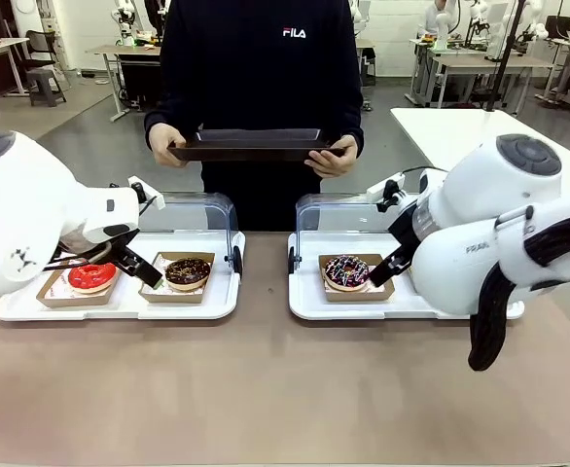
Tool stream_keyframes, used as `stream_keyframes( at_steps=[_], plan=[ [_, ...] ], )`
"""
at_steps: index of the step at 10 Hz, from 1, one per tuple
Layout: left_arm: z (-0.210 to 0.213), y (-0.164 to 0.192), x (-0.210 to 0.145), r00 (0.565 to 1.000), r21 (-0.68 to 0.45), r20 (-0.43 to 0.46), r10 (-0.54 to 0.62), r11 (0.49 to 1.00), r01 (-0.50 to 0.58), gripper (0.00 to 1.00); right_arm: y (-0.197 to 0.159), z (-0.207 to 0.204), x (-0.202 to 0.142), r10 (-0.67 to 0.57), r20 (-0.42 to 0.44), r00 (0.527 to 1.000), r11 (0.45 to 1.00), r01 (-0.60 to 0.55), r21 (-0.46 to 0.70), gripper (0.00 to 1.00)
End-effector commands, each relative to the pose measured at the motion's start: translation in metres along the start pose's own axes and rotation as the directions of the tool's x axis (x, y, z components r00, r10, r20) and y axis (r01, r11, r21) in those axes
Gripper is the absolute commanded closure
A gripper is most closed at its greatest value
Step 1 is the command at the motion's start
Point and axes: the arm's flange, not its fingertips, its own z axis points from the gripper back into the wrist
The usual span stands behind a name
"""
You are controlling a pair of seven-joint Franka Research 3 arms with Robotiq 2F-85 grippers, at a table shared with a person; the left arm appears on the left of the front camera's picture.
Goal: Provide the desired donut to the person.
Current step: Pick up and lift the Paper togo box containing the Donut pointed at by the person.
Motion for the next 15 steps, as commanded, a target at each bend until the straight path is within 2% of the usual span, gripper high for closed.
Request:
stream_keyframes(
  at_steps=[1, 2, 4, 6, 7, 10, 12, 15],
  plan=[
    [0.062, 0.018, -0.024, 0.996, -0.084, -0.048, -0.075, 0.994, 0.071, 0.00, -0.048, 0.072, -0.008, 0.107, -0.042, 0.993, 0.993, -0.105, 0.052, 0.00],
    [0.087, 0.034, -0.032, 0.989, -0.166, -0.049, -0.138, 0.978, 0.128, 0.00, -0.073, 0.100, -0.014, 0.139, -0.039, 0.990, 0.990, -0.138, 0.033, 0.00],
    [0.111, 0.065, -0.053, 0.988, -0.270, -0.012, -0.153, 0.952, 0.145, 0.00, -0.115, 0.129, -0.034, 0.200, 0.053, 0.978, 0.965, -0.206, 0.165, 0.00],
    [0.125, 0.093, -0.073, 0.990, -0.347, 0.040, -0.132, 0.928, 0.138, 0.00, -0.147, 0.141, -0.058, 0.184, 0.171, 0.968, 0.941, -0.223, 0.254, 0.00],
    [0.133, 0.108, -0.085, 0.988, -0.397, 0.096, -0.121, 0.905, 0.150, 0.00, -0.155, 0.142, -0.066, 0.178, 0.217, 0.960, 0.935, -0.233, 0.267, 0.00],
    [0.146, 0.122, -0.104, 0.977, -0.434, 0.197, -0.078, 0.887, 0.158, 0.00, -0.166, 0.154, -0.090, 0.135, 0.336, 0.932, 0.921, -0.244, 0.305, 0.00],
    [0.156, 0.127, -0.114, 0.962, -0.432, 0.262, -0.079, 0.882, 0.190, 0.00, -0.168, 0.163, -0.103, 0.134, 0.383, 0.914, 0.916, -0.262, 0.304, 0.00],
    [0.169, 0.131, -0.124, 0.944, -0.401, 0.312, -0.108, 0.885, 0.234, 0.00, -0.170, 0.168, -0.108, 0.131, 0.413, 0.901, 0.911, -0.274, 0.308, 0.00]
  ],
)
